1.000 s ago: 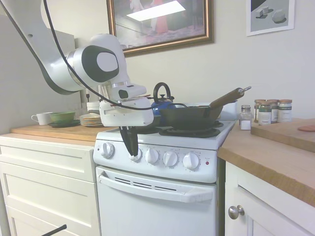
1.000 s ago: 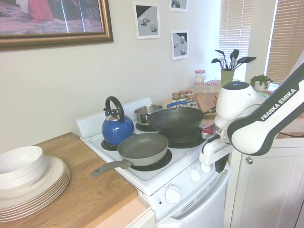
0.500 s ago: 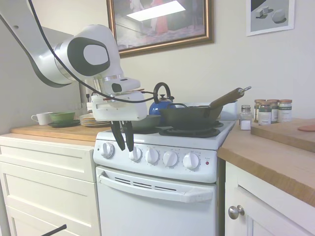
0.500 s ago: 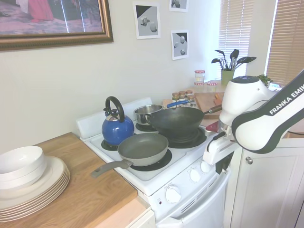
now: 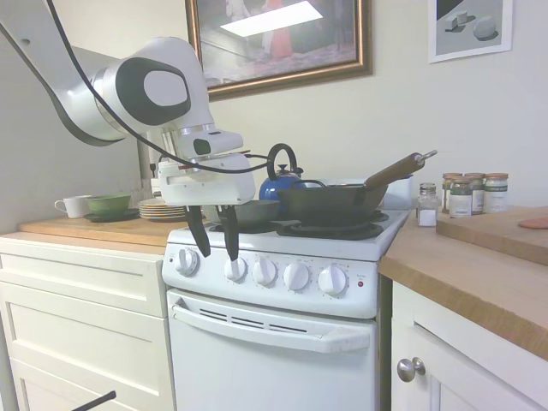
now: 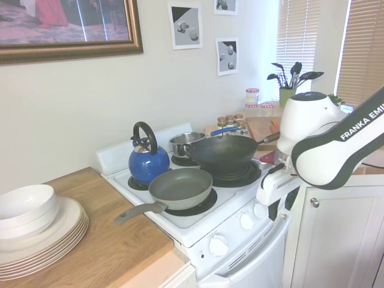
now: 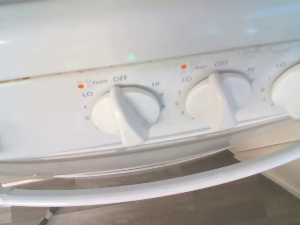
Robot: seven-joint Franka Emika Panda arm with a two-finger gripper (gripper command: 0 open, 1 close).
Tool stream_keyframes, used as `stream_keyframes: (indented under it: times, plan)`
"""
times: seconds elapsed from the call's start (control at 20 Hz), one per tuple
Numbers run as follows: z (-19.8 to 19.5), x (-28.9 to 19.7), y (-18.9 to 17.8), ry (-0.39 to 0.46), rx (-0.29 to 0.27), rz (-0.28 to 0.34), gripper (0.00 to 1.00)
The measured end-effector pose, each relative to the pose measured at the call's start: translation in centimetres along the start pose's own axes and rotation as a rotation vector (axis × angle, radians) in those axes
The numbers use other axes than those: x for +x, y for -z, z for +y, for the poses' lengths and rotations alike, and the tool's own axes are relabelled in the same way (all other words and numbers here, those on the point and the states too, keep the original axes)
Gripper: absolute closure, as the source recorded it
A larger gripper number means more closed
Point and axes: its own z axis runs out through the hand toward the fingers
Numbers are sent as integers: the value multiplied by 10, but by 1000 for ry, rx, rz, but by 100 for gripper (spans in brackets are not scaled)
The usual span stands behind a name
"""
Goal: Turn on the stove on the top right
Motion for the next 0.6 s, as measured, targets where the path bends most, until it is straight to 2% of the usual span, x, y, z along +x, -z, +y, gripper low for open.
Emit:
stream_keyframes:
  times: [0.6]
  plan:
    - [-4,-2,8,7,1,4,0]
